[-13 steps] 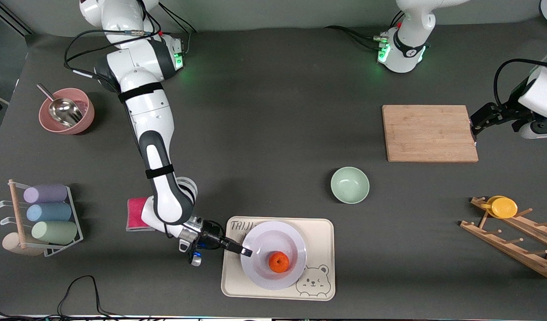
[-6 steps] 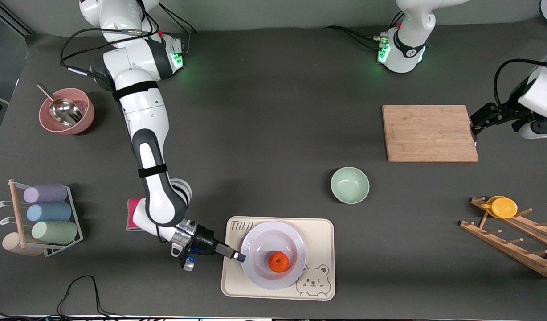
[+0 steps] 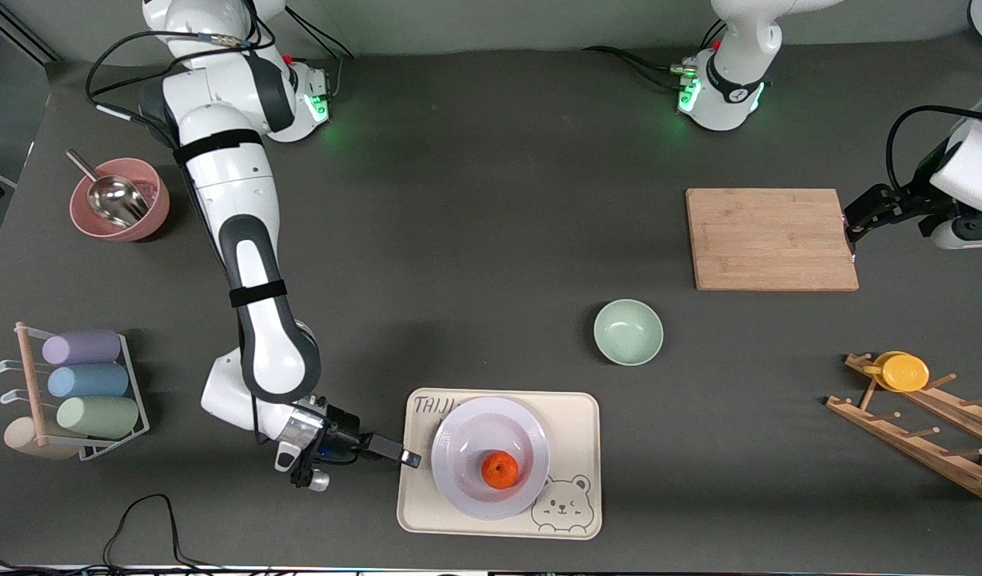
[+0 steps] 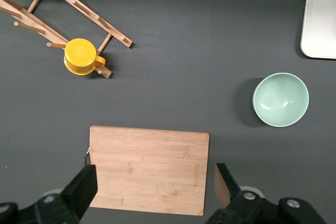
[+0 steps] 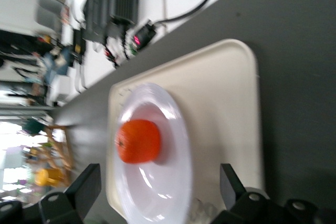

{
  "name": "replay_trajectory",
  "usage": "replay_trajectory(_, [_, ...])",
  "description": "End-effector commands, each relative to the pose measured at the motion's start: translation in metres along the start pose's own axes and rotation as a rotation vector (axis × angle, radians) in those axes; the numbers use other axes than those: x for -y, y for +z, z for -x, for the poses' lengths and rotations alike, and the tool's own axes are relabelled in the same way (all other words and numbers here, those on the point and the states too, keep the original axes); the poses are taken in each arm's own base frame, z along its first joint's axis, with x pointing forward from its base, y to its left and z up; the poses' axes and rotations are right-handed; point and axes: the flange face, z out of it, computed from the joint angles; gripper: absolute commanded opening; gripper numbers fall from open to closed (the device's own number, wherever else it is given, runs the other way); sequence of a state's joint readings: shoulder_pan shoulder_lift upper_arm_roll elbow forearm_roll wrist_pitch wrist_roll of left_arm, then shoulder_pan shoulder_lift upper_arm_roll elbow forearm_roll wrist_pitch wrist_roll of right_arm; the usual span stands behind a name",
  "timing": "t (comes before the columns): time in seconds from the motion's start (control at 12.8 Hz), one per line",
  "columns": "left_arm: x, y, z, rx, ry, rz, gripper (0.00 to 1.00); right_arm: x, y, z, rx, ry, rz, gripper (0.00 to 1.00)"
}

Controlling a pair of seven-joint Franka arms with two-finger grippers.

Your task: Place orange and plate with both arms

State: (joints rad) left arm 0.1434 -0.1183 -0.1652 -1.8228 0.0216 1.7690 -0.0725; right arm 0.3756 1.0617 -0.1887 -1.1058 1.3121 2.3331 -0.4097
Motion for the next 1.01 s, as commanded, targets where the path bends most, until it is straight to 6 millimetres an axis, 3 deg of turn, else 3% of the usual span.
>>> replay_trajectory(0.0, [-0.001,-0.005,-0.004,-0.01,0.009,0.009,1.0,0.005,-0.046,0.024,0.081,-0.046,0.166,1.0])
replay_trajectory(0.31, [-0.001,-0.005,-0.004,-0.012,0.008,0.009,1.0,0.013,-0.115,0.048,0.17,-0.178,0.415,1.0])
replay_trajectory(0.78, [-0.003,-0.005,-0.004,-0.012,0.012,0.009,1.0,0.028,-0.181,0.085,0.173,-0.183,0.602,1.0])
replay_trajectory(0.94, [-0.002,-0.005,-0.004,-0.012,0.011,0.009,1.0,0.039,-0.211,0.083,0.223,-0.184,0.641,1.0])
